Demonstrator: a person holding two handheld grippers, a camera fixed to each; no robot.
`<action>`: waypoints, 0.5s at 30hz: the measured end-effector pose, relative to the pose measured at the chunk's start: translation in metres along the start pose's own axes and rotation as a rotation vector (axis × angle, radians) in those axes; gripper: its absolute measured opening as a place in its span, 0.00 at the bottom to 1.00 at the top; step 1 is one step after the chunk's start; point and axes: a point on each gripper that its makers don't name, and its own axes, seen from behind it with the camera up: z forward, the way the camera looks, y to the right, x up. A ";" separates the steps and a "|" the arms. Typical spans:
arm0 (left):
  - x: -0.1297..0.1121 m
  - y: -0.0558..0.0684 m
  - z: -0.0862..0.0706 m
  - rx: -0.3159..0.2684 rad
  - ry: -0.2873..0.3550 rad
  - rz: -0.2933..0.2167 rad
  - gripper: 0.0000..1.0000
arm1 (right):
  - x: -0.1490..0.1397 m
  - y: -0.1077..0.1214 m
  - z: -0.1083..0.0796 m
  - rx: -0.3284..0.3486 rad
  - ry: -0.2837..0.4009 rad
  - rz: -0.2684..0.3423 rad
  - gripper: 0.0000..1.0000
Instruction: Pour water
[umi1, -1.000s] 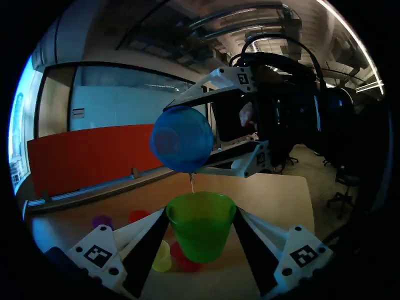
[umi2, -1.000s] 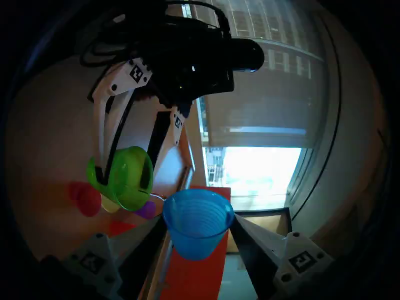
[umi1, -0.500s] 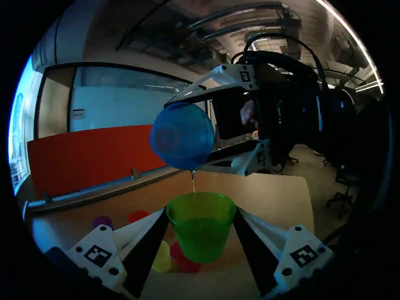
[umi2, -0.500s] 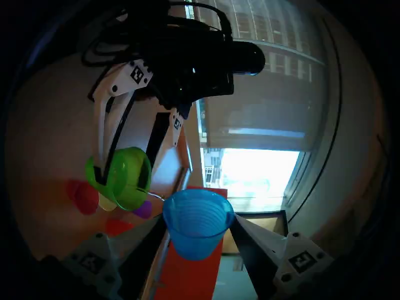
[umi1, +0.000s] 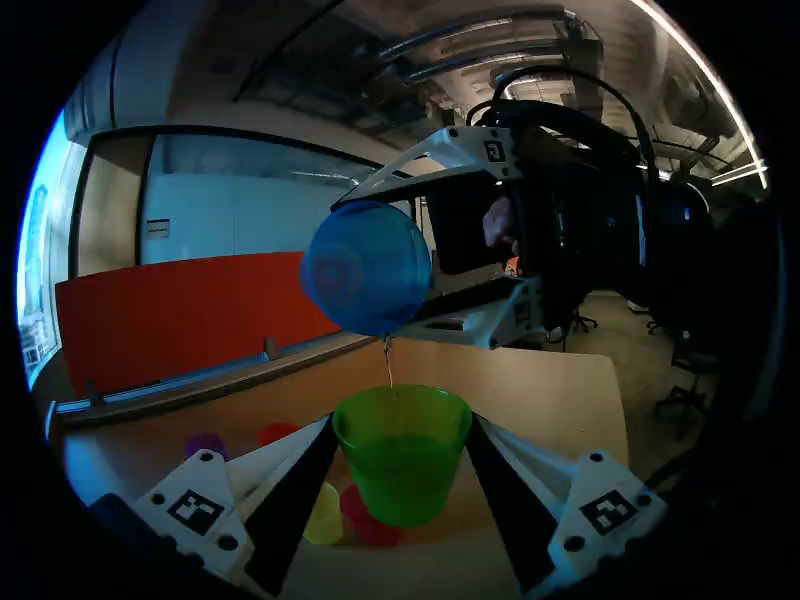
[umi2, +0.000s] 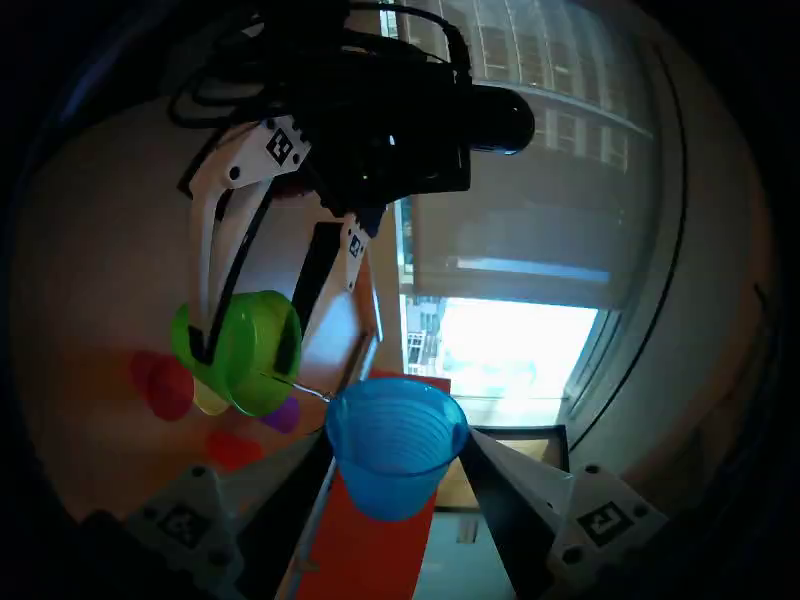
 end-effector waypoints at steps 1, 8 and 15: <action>0.000 0.000 0.000 0.000 0.000 -0.001 0.88 | 0.000 0.000 0.000 0.000 0.000 0.000 0.90; 0.002 0.001 -0.001 -0.001 0.002 -0.001 0.88 | 0.000 0.000 0.001 0.002 0.000 -0.008 0.90; 0.002 0.001 -0.001 -0.001 0.003 0.000 0.88 | 0.001 0.000 0.001 0.000 0.000 -0.019 0.90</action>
